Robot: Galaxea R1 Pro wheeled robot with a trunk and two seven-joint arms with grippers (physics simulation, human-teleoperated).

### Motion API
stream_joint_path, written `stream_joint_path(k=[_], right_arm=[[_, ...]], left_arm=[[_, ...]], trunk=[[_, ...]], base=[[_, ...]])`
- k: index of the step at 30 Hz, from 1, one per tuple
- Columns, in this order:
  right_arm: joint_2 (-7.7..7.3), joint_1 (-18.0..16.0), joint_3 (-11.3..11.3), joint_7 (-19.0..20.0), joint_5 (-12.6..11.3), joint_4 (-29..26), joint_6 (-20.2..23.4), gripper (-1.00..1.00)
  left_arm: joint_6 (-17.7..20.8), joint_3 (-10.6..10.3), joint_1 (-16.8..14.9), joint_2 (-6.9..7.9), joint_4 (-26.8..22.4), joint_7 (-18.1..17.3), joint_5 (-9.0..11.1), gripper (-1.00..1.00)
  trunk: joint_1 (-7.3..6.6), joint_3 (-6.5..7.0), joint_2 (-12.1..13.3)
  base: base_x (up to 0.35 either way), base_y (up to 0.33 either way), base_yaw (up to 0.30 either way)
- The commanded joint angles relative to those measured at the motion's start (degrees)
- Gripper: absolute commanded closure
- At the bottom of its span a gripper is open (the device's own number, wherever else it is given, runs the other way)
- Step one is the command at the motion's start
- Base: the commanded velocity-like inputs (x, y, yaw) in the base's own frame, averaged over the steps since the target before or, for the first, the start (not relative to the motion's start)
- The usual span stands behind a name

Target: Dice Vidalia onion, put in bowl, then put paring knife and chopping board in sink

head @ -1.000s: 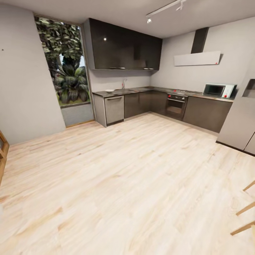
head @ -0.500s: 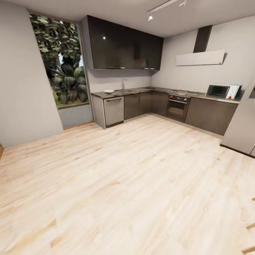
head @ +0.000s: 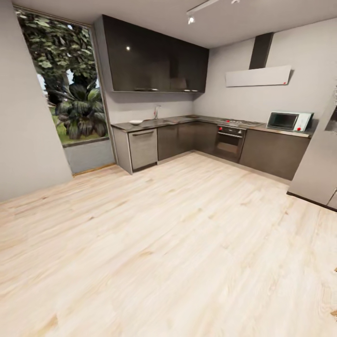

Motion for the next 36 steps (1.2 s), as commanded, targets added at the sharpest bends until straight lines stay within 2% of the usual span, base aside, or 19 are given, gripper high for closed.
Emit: stream_joint_path(k=[1, 15, 36], right_arm=[[0.02, -0.05, 0.01, -0.19, 0.01, 0.04, -0.16, -1.00], [0.01, -0.05, 0.02, -0.19, 0.01, 0.04, -0.16, -1.00], [0.02, -0.04, 0.02, -0.18, 0.01, 0.04, -0.17, -1.00]], left_arm=[[-0.07, 0.07, 0.03, -0.01, -0.08, 0.03, 0.04, -1.00], [-0.07, 0.08, 0.02, -0.01, -0.04, 0.02, 0.04, -1.00], [-0.07, 0.07, 0.02, -0.01, -0.08, 0.02, 0.04, -1.00]], trunk=[[0.03, -0.04, -0.02], [0.03, -0.04, -0.02], [0.03, -0.04, -0.02]], base=[[0.318, 0.000, -0.193], [0.318, 0.000, -0.177], [0.318, 0.000, -0.007]])
